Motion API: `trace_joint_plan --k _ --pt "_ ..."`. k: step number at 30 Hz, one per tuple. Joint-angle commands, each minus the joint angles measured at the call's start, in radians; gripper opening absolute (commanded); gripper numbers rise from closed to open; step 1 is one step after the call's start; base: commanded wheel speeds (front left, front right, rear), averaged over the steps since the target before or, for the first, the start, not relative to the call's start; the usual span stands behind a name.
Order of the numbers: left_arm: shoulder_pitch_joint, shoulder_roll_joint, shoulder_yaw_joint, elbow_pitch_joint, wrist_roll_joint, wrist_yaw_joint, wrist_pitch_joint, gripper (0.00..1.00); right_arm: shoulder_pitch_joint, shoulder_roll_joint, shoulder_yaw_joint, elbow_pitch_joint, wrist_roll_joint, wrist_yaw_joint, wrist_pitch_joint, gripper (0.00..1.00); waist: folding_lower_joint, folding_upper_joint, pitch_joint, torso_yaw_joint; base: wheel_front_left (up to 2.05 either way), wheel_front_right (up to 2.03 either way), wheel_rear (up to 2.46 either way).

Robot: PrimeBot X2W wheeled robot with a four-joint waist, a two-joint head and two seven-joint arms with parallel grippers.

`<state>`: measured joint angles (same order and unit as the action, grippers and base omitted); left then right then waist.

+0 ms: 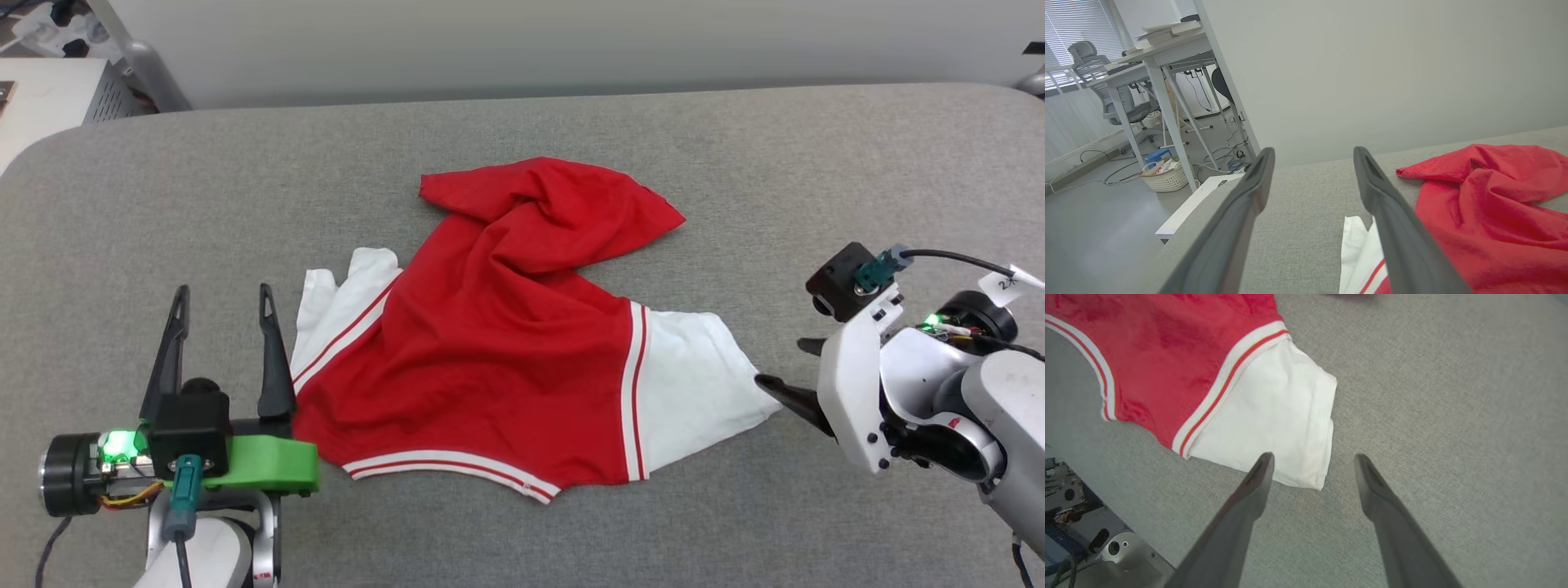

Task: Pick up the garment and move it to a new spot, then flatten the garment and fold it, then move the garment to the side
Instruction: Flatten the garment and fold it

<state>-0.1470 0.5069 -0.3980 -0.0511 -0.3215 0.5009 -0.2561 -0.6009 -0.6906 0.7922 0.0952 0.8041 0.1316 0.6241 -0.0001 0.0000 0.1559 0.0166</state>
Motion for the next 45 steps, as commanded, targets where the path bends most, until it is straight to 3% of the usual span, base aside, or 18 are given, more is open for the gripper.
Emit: trace_joint_plan --k 1,10,21,22,27,28,31,39,45 --pt "0.019 -0.025 0.016 -0.009 0.026 -0.011 -0.006 1.0 -0.022 -0.006 0.019 0.022 0.013 -0.001 0.029 1.0 0.0001 0.0 0.021 0.02 0.0 0.0 0.0" --pt "0.029 -0.163 0.11 -0.001 0.12 -0.1 -0.006 1.0 -0.075 0.02 0.102 0.153 0.046 -0.001 0.04 1.0 0.0001 0.0 0.09 0.078 0.0 0.0 0.0" --pt "0.051 -0.249 0.193 0.002 0.197 -0.174 -0.006 1.0 -0.063 0.105 0.245 0.313 0.038 -0.001 -0.056 0.98 0.0001 0.0 0.113 0.102 0.0 0.0 0.0" --pt "0.054 -0.254 0.2 0.004 0.203 -0.18 -0.006 1.0 -0.068 0.107 0.256 0.315 0.038 -0.001 -0.079 0.0 0.0001 0.0 0.113 0.101 0.0 0.0 0.0" --pt "0.071 -0.272 0.233 0.016 0.227 -0.208 -0.006 1.0 -0.09 0.091 0.264 0.305 0.071 -0.001 -0.216 0.0 0.0001 0.0 0.089 0.081 0.0 0.0 0.0" --pt "0.079 -0.278 0.246 0.022 0.236 -0.219 -0.006 1.0 -0.083 0.059 0.24 0.291 0.091 -0.001 -0.289 0.0 0.0001 0.0 0.068 0.069 0.0 0.0 0.0" --pt "0.094 -0.281 0.26 0.026 0.244 -0.228 -0.006 1.0 -0.055 0.011 0.206 0.274 0.114 -0.001 -0.348 0.0 0.0001 0.0 0.045 0.055 0.0 0.0 0.0" --pt "0.13 -0.287 0.29 0.028 0.257 -0.251 -0.006 1.0 0.063 -0.103 0.104 0.275 0.193 -0.001 -0.401 0.0 0.0001 0.0 0.012 0.022 0.0 0.0 0.0" --pt "0.129 -0.293 0.295 0.033 0.268 -0.27 -0.006 1.0 0.151 -0.131 0.036 0.396 0.238 -0.001 -0.411 0.0 0.0001 0.0 0.014 0.021 0.0 0.0 0.0"
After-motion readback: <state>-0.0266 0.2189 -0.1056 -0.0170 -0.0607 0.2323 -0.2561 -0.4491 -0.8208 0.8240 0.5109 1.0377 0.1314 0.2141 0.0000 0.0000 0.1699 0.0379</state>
